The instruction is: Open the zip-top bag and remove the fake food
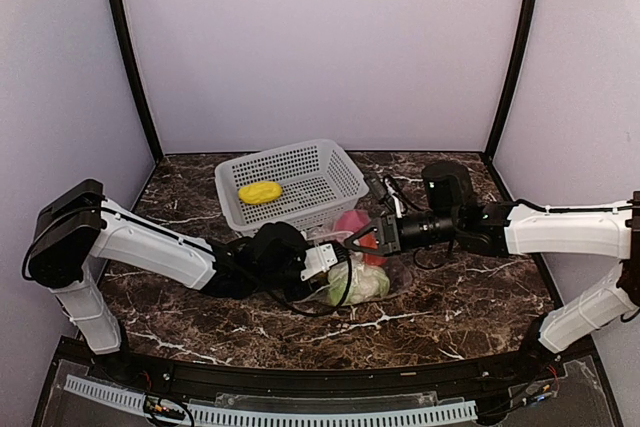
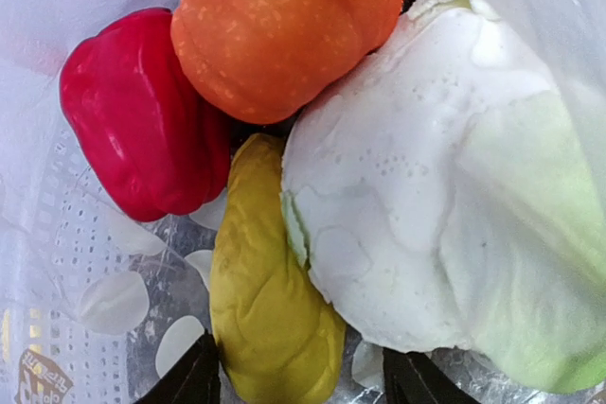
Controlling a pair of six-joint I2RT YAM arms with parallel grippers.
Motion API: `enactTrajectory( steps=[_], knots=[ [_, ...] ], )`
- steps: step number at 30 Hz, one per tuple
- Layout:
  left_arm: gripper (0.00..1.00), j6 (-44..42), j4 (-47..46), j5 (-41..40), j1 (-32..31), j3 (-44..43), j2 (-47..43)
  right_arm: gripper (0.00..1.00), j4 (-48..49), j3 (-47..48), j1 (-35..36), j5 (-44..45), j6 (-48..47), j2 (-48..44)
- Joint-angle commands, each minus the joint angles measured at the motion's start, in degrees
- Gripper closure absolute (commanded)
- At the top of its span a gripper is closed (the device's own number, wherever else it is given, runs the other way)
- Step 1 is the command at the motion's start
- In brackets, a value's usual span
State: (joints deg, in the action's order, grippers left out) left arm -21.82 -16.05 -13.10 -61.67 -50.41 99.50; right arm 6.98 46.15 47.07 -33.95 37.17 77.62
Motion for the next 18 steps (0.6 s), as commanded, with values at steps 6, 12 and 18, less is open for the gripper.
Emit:
enactTrajectory(
  steps=[6,12,18],
  knots=[
    [0.44,4.78,0.43,-5.48,1.45,-2.42,1.56,1.00,-0.07,1.09,0.57,-0.64,0.03,0.47],
    [0.29,5.42,-2.29,-5.54,1.94,-2.58,5.48,1.00,0.42,0.11,0.61,-0.17,0.68,0.79],
    [0.39,5.52,-3.34,0.18,2.01,-2.83,9.71,1.00,-0.34,0.58,0.57,1.13,0.25,2.56]
  ],
)
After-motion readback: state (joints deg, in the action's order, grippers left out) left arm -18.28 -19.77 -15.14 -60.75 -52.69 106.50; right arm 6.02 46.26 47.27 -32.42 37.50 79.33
